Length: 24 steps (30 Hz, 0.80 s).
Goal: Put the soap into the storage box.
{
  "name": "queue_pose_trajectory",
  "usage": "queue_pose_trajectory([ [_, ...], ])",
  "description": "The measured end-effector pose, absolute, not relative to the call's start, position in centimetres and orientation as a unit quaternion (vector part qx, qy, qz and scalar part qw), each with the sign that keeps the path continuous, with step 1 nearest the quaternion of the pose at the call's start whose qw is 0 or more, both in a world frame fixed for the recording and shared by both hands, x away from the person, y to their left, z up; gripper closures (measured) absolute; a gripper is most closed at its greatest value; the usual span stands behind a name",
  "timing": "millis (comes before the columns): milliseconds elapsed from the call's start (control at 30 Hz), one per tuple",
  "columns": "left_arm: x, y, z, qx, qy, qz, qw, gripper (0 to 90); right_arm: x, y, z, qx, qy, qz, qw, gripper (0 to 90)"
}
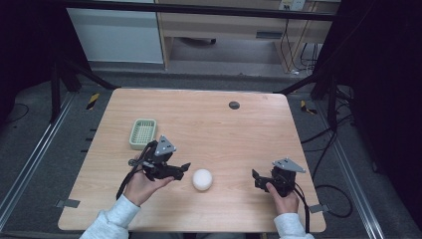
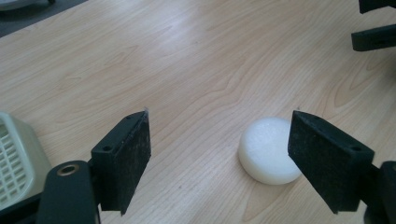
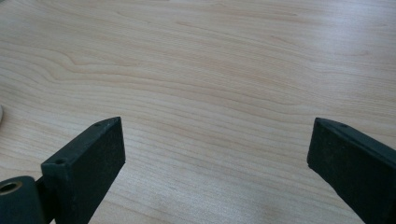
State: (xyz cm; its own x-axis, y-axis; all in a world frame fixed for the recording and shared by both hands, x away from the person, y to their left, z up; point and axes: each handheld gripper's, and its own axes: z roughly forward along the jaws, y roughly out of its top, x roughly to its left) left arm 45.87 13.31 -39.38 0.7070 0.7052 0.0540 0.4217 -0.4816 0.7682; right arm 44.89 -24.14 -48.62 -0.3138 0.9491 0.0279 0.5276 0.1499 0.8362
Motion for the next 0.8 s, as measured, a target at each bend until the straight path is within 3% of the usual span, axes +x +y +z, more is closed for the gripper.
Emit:
queue_pose_trajectory([
  [800, 45.7, 9.2, -41.6, 0.877, 0.303, 0.156, 0.337, 19.9, 44.9, -24.4, -48.6, 0.523, 0.704, 0.398, 0.268, 4.4],
])
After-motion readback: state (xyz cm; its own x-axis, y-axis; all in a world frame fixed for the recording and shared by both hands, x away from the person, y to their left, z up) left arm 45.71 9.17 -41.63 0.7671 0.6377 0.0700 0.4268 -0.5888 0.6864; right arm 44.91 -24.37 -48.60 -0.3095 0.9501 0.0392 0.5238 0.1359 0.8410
